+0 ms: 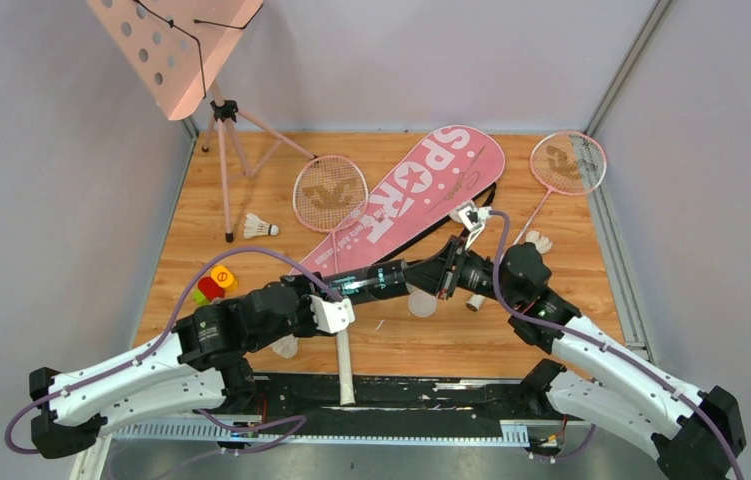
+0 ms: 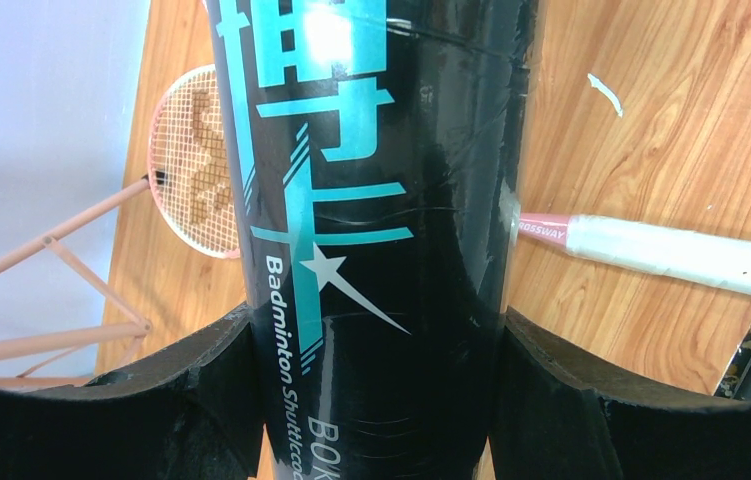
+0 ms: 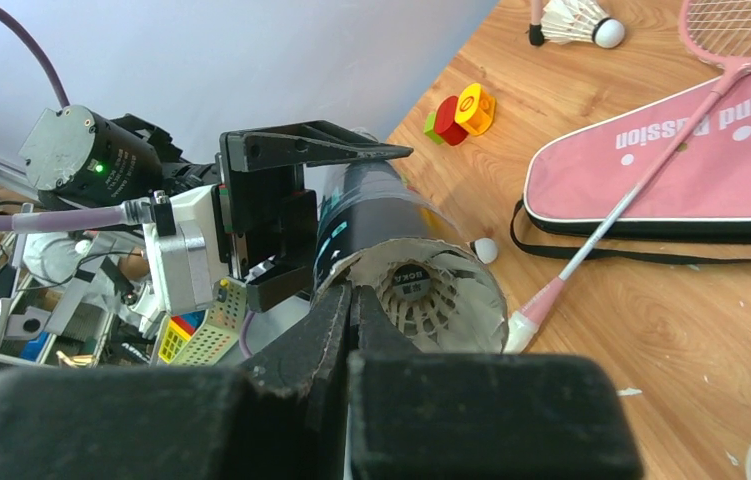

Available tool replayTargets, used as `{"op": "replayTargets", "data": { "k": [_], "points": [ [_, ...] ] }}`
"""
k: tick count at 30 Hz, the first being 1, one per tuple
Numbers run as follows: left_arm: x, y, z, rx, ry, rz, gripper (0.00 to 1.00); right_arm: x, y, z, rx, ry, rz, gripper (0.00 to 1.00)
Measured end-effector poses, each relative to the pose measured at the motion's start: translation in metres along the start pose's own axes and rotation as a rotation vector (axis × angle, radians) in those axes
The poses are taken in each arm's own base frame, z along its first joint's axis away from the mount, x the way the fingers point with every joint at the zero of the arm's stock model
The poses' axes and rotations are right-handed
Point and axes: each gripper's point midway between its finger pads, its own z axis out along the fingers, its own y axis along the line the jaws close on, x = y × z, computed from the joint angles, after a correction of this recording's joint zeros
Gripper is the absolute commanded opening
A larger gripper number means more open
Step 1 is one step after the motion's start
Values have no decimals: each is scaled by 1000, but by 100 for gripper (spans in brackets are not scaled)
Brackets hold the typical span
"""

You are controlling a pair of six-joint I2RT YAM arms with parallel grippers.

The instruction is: Pack up the badminton gear

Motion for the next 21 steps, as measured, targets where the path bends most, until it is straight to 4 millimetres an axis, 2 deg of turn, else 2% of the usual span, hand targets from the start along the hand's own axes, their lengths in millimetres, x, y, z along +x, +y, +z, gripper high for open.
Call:
{"op": "replayTargets", "data": {
  "k": [9,17,21],
  "points": [
    [0,0,0,1,0,0,43,7,4,9,-28,24,18,1],
    [0,1,0,-3,-1,0,43,5,0,6,7,8,36,33],
    [1,2,-1,-11,2,-1,43,3,-7,-4,85,-12,51,37]
  ]
}}
